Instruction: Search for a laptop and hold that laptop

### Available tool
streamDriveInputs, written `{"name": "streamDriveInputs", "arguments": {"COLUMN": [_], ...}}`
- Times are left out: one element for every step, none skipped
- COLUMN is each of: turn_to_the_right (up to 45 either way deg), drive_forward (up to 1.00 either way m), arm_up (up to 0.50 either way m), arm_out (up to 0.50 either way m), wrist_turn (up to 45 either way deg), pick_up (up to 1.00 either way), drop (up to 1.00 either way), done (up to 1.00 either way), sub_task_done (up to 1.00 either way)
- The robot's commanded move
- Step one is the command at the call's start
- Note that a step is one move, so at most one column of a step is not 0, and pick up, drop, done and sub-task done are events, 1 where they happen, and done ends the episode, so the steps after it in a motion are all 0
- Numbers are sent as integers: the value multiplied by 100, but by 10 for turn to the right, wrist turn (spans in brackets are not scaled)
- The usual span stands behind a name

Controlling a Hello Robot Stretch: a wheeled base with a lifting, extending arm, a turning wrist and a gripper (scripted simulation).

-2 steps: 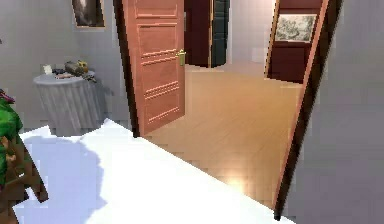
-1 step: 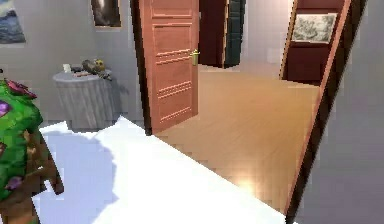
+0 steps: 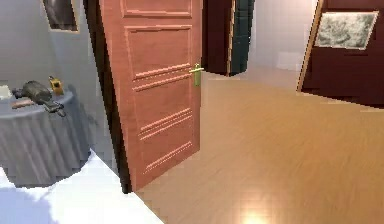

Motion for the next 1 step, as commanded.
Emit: {"name": "streamDriveInputs", "arguments": {"turn_to_the_right": [-30], "drive_forward": [0], "arm_up": [0], "arm_out": [0], "wrist_turn": [0], "pick_up": [0], "drop": [0], "done": [0], "sub_task_done": [0]}}
